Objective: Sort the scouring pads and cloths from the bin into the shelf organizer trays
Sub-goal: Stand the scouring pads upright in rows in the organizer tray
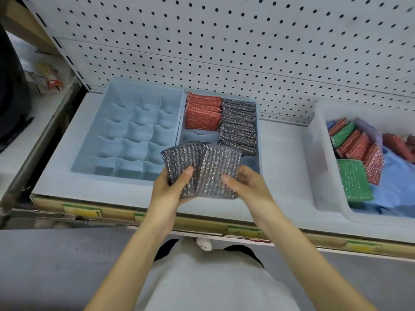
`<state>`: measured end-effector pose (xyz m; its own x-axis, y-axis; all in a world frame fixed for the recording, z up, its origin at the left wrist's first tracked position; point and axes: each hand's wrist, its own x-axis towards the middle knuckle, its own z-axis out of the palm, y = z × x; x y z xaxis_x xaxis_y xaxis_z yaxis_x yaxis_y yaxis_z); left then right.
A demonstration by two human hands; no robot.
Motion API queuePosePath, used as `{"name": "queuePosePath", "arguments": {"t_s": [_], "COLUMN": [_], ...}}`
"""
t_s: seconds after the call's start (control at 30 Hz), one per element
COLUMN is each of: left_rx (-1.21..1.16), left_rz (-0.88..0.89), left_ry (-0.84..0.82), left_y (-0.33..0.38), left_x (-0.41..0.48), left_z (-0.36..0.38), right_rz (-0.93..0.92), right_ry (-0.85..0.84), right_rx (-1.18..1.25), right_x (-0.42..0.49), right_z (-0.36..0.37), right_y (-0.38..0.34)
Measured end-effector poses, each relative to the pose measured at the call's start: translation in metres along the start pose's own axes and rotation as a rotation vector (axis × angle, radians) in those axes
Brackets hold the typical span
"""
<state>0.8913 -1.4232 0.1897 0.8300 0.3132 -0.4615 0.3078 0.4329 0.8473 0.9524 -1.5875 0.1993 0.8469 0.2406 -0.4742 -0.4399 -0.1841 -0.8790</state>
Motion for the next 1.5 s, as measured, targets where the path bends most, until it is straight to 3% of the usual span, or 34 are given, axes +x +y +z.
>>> {"name": "queuePosePath", "arguments": {"t_s": [0.1,0.2,0.37,0.5,0.63,0.93,1.07,1.17,1.23,1.37,1.5], "left_rx": [-0.047,-0.080,-0.067,0.036,0.103,0.164,0.116,0.098,0.111,0.116,0.131], "left_rz": [0.016,0.014,-0.009,0.020,0.034,0.057,0.025,-0.003,-0.008,-0.021,-0.002], "left_ry": [0.082,0.117,0.116,0.141,0.139,0.126,0.065,0.015,-0.040,-0.087,-0.083], "left_y": [0.001,0.002,-0.004,-0.011,-0.016,-0.013,-0.017,-0.020,-0.022,-0.022,-0.023], "left_x": [0.001,0.001,0.004,0.004,0.002,-0.004,-0.011,-0.015,-0.016,-0.016,-0.017], "left_z": [-0.009,-0.019,-0.025,-0.023,-0.024,-0.018,-0.010,0.003,0.013,0.022,0.018], "right_rz": [-0.127,-0.399,-0.714,-0.676,-0.593,-0.628,-0.389,-0.109,-0.075,-0.087,-0.066], "right_ry": [0.222,0.369,0.201,0.205,0.245,0.374,0.398,0.086,-0.030,0.050,0.002], "right_rx": [-0.097,-0.567,-1.285,-1.491,-1.439,-1.168,-0.589,-0.082,-0.096,-0.109,-0.148], "right_x": [0.020,0.045,0.064,0.077,0.085,0.076,0.044,0.003,-0.010,-0.010,-0.011], "right_z": [-0.036,-0.062,-0.043,-0.031,-0.034,-0.047,-0.044,-0.020,-0.006,0.000,0.005], "right_y": [-0.009,-0.008,0.002,0.016,0.011,0.017,0.002,-0.006,0.000,0.006,0.011]}}
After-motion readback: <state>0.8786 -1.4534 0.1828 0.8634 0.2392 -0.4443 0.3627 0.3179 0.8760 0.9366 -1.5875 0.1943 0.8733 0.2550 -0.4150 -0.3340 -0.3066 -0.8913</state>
